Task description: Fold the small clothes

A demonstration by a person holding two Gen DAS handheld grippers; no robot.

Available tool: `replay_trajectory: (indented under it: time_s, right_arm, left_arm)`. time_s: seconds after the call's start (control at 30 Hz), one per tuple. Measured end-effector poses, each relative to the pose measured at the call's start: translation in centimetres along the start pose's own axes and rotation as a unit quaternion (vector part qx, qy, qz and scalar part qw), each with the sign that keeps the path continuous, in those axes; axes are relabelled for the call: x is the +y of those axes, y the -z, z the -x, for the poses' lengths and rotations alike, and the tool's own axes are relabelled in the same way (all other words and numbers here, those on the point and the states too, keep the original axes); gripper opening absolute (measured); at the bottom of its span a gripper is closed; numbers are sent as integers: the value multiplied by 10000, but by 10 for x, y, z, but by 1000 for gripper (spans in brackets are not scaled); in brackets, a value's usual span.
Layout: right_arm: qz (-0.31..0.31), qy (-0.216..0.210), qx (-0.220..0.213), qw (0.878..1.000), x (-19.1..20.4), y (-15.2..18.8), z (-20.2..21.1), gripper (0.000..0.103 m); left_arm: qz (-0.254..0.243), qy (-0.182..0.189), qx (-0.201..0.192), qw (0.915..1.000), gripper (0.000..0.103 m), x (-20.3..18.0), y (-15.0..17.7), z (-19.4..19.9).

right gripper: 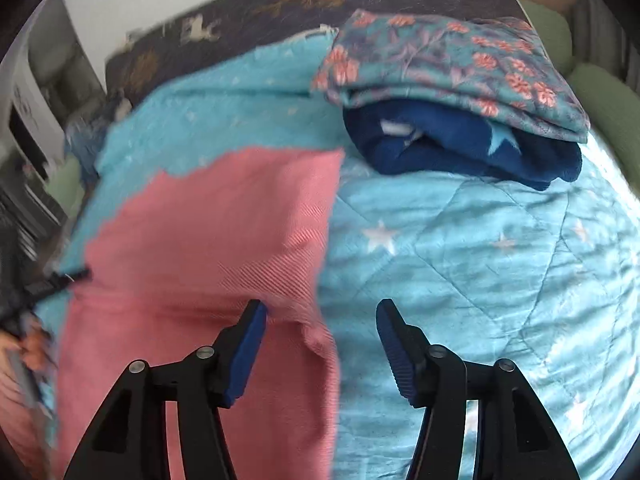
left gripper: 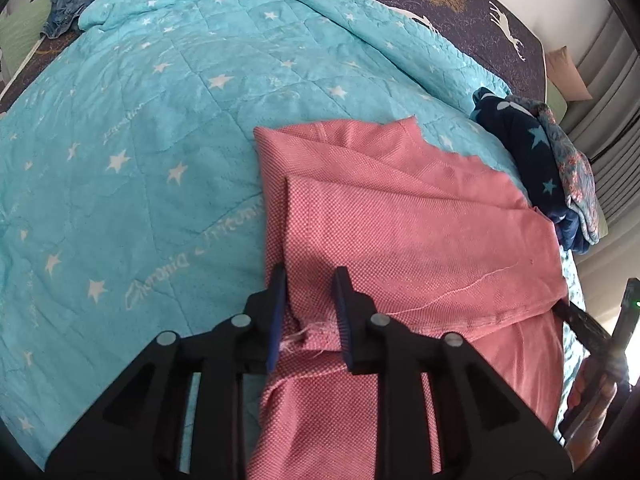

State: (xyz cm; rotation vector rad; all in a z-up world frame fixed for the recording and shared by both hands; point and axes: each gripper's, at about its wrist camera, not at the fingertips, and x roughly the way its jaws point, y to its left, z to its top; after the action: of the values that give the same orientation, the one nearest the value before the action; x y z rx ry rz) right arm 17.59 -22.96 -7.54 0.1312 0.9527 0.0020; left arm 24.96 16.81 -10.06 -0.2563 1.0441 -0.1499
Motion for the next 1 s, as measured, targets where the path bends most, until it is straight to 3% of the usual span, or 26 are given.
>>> replay_trajectory:
  time_s: [0.07,0.17,0.3,0.53,0.63,0.73,0.77,0.8,0.83,0.87,0.9,1.0]
  right_arm:
    - [-242,577,-182,9979,-16,0,-5,61]
    - [-1251,-64,-40,9921,-44,5,-2,65]
    - [-900,161,-33,9958,-26,9,13,65]
    - [-744,-441,-548,9947,-15,-15,42,67]
    - [-450,-598,-445,9962,4,-47,21,67]
    - [-801,-529,-62,9954,4,-75,-22,67]
    - [-908,-448,-27,9949,1,-83,-37,65]
    - [-914,-306,-102,9953,-1,-87,-47,41]
    - [-852,47,-190,9962,-5,-91,-55,2]
    - [-852,582,-329,9941,-13,-90,-59,3]
    - [-918,673,-427,9926,-18,-88,-57,1]
    - [-1001,231,-356,9941,-30,-74,-48,5]
  left_arm:
    - [-48,-33,-3,10000,25,-2,2,0]
    - [-156,-115,-28,9998,25,-4,4,2]
    - [-152,-137,-59,9998,26,-3,4,1]
    - [-197,-166,-91,9996,31,-7,5,-1]
    - [-198,-187,-115,9996,31,-8,7,-2]
    - [-193,-183,-118,9996,31,-8,7,-2]
    - [-188,-176,-118,9996,32,-8,7,-2]
    - [-179,-150,-120,9997,32,-8,7,-2]
    - [-171,-129,-123,9997,32,-7,7,-2]
    - [-168,-98,-128,9997,32,-6,7,-1]
    - [-177,-71,-136,9997,32,-5,7,-1]
    - [-218,-59,-156,9996,32,-5,6,-3]
